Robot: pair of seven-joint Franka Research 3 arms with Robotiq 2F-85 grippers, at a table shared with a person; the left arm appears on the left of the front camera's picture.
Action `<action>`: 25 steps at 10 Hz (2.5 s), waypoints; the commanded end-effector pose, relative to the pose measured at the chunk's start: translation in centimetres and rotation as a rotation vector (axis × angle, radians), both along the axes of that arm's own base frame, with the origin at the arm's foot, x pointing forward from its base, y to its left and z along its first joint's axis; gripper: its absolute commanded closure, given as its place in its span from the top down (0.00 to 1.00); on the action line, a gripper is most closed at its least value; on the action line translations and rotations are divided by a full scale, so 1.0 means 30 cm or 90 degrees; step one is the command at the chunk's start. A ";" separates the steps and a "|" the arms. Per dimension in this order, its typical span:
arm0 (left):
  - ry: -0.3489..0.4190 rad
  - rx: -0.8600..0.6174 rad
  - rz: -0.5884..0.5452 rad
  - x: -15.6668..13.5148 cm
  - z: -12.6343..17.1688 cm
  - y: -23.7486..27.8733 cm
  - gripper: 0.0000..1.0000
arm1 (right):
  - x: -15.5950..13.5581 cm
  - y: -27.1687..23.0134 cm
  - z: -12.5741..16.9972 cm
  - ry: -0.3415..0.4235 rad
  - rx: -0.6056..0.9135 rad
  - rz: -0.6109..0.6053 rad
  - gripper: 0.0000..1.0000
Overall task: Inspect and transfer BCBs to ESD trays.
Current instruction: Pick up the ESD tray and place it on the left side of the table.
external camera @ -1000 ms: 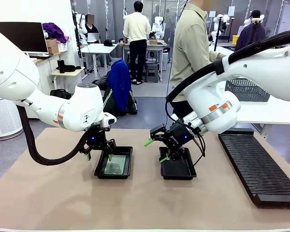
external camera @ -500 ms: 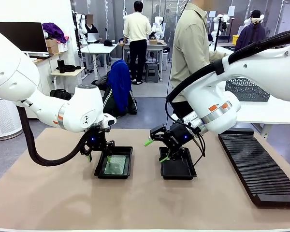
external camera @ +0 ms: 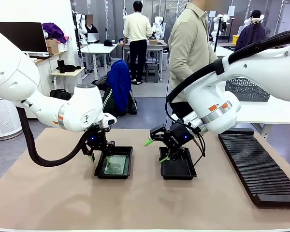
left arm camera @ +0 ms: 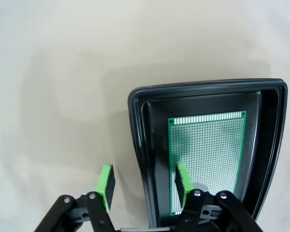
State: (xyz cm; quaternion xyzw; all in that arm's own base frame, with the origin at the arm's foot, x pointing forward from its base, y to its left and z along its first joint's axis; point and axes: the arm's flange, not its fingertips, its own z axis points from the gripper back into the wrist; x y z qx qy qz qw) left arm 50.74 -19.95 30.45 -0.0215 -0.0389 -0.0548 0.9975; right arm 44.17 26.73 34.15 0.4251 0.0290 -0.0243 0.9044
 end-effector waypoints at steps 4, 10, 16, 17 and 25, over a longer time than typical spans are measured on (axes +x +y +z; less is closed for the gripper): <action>-0.003 -0.018 0.001 0.004 0.003 0.018 0.54 | 0.000 -0.001 -0.001 0.001 -0.003 -0.001 1.00; -0.010 -0.014 0.001 -0.007 0.019 0.025 0.34 | 0.000 -0.001 -0.001 0.001 -0.003 -0.001 1.00; -0.002 -0.013 -0.001 0.005 0.008 0.018 0.13 | 0.000 -0.001 -0.001 0.001 -0.003 -0.001 1.00; -0.001 -0.015 -0.001 0.005 0.007 0.018 0.08 | 0.000 -0.001 -0.001 0.001 -0.003 -0.001 1.00; -0.004 -0.010 0.006 0.005 0.016 0.007 0.00 | 0.000 -0.001 -0.001 0.001 -0.003 -0.001 1.00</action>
